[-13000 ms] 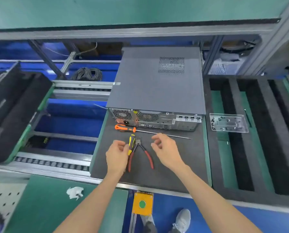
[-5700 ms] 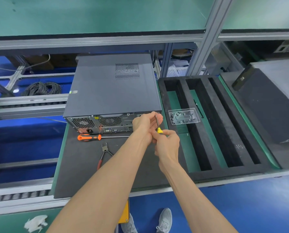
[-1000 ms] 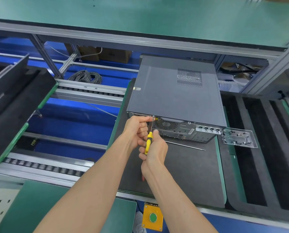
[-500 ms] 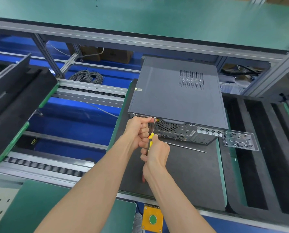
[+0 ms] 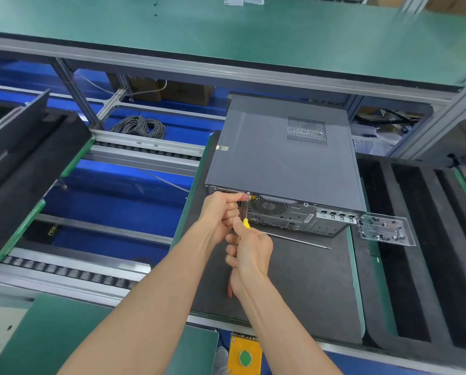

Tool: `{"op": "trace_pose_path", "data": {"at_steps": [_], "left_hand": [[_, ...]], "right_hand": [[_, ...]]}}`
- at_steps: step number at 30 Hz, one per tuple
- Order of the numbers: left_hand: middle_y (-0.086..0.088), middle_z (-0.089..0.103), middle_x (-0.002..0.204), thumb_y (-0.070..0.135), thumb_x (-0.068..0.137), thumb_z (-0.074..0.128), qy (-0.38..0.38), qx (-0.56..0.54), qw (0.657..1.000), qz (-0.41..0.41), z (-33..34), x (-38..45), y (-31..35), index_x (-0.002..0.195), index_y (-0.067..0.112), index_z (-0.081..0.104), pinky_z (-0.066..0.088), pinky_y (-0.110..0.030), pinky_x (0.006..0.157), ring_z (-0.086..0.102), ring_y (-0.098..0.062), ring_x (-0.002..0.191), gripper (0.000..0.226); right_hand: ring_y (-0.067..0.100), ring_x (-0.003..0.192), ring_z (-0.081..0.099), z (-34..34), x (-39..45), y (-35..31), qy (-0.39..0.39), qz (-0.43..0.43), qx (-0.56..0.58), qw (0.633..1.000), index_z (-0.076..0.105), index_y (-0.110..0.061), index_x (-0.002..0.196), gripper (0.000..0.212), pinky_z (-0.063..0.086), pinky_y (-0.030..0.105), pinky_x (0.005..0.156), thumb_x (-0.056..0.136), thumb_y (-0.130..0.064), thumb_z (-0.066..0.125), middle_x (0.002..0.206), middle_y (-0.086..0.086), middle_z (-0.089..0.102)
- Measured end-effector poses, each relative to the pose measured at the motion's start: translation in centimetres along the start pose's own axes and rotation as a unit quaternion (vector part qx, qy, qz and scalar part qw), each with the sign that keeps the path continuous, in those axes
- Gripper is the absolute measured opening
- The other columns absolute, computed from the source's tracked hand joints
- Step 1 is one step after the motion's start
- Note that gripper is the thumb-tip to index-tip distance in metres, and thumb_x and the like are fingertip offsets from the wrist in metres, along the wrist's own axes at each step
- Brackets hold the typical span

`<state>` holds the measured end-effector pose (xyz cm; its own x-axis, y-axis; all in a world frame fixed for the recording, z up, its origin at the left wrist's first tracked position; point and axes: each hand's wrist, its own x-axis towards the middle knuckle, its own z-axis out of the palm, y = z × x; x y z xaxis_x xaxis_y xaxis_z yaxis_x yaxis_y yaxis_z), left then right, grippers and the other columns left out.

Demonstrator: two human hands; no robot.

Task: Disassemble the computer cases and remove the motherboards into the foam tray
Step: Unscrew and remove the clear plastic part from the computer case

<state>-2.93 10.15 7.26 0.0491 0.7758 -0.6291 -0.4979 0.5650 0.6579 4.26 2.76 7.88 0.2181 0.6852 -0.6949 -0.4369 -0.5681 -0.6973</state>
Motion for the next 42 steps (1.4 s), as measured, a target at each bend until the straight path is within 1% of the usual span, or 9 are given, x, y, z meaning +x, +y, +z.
{"op": "trace_pose_path", "data": {"at_steps": [5, 10, 15, 20, 25, 30, 35, 39, 42], "left_hand": [[0.008, 0.024, 0.049, 0.014, 0.099, 0.055, 0.006, 0.025, 1.0, -0.01, -0.15, -0.02, -0.05, 0.097, 0.004, 0.069, 0.015, -0.021, 0.039, 0.015, -0.007, 0.04, 0.017], [0.009, 0.024, 0.046, 0.01, 0.098, 0.054, 0.001, 0.001, 1.0, -0.001, 0.02, 0.14, -0.07, 0.092, 0.001, 0.068, 0.011, -0.02, 0.038, 0.015, -0.005, 0.038, 0.017], [0.008, 0.024, 0.049, 0.015, 0.099, 0.055, 0.009, 0.025, 1.0, -0.011, -0.08, -0.01, -0.06, 0.097, 0.004, 0.068, 0.015, -0.02, 0.039, 0.015, -0.007, 0.04, 0.017], [0.009, 0.024, 0.047, 0.011, 0.098, 0.054, 0.008, -0.007, 1.0, -0.008, 0.0, 0.28, -0.18, 0.093, 0.002, 0.066, 0.008, -0.023, 0.045, 0.015, -0.005, 0.039, 0.016], [0.007, 0.024, 0.049, 0.015, 0.099, 0.055, 0.018, 0.015, 1.0, -0.013, -0.06, 0.17, -0.22, 0.095, 0.004, 0.068, 0.015, -0.02, 0.039, 0.015, -0.008, 0.04, 0.017], [0.009, 0.022, 0.045, 0.011, 0.098, 0.054, 0.017, -0.012, 1.0, -0.007, 0.25, 0.31, -0.24, 0.096, 0.0, 0.066, 0.009, -0.021, 0.04, 0.014, -0.005, 0.036, 0.016], [0.008, 0.021, 0.048, 0.014, 0.097, 0.057, 0.026, 0.007, 1.0, -0.013, 0.12, 0.29, -0.28, 0.094, 0.004, 0.069, 0.013, -0.019, 0.038, 0.013, -0.007, 0.039, 0.016], [0.009, 0.023, 0.046, 0.012, 0.095, 0.061, 0.031, 0.002, 1.0, -0.005, 0.2, 0.56, -0.34, 0.094, 0.002, 0.068, 0.01, -0.022, 0.04, 0.015, -0.006, 0.039, 0.013], [0.008, 0.023, 0.048, 0.013, 0.092, 0.066, 0.033, 0.012, 0.999, 0.002, 0.42, 0.35, -0.39, 0.094, 0.001, 0.071, 0.01, -0.022, 0.04, 0.014, -0.007, 0.039, 0.012]], "right_hand": [[0.014, 0.039, 0.037, -0.1, 0.41, -0.22, 0.0, 0.035, 0.019, 0.999, 0.063, 0.002, 0.099, 0.041, 0.022, 0.018, 0.034, 0.104, -0.035, 0.046, 0.057, 0.013, 0.064], [0.013, 0.041, 0.038, -0.13, 0.13, -0.12, -0.02, 0.008, 0.007, 1.0, 0.063, -0.004, 0.093, 0.024, 0.024, 0.019, 0.035, 0.095, -0.028, 0.064, 0.059, 0.009, 0.062], [0.015, 0.04, 0.036, 0.04, 0.28, -0.25, -0.015, 0.037, 0.032, 0.999, 0.06, 0.002, 0.102, 0.04, 0.021, 0.018, 0.035, 0.105, -0.035, 0.044, 0.06, 0.015, 0.063], [0.013, 0.04, 0.037, -0.14, -0.08, -0.27, -0.037, 0.022, 0.027, 0.999, 0.062, -0.002, 0.094, 0.024, 0.022, 0.019, 0.035, 0.097, -0.025, 0.061, 0.058, 0.009, 0.061], [0.013, 0.037, 0.035, -0.17, 0.09, -0.41, -0.033, 0.047, 0.053, 0.997, 0.058, -0.002, 0.091, 0.038, 0.019, 0.018, 0.035, 0.106, -0.034, 0.042, 0.058, 0.014, 0.062], [0.013, 0.039, 0.036, -0.18, -0.33, -0.36, -0.054, 0.032, 0.034, 0.997, 0.062, -0.003, 0.094, 0.023, 0.02, 0.019, 0.036, 0.097, -0.026, 0.062, 0.057, 0.007, 0.059], [0.012, 0.037, 0.035, -0.14, -0.11, -0.6, -0.044, 0.053, 0.056, 0.996, 0.058, -0.002, 0.094, 0.04, 0.018, 0.017, 0.036, 0.106, -0.036, 0.041, 0.056, 0.012, 0.06], [0.013, 0.039, 0.036, -0.14, -0.34, -0.58, -0.054, 0.036, 0.038, 0.997, 0.061, 0.0, 0.094, 0.025, 0.021, 0.018, 0.035, 0.1, -0.025, 0.058, 0.055, 0.006, 0.057], [0.012, 0.038, 0.033, -0.1, -0.41, -0.69, -0.065, 0.041, 0.043, 0.996, 0.061, -0.001, 0.1, 0.032, 0.019, 0.018, 0.036, 0.1, -0.033, 0.056, 0.057, 0.007, 0.055]]}}
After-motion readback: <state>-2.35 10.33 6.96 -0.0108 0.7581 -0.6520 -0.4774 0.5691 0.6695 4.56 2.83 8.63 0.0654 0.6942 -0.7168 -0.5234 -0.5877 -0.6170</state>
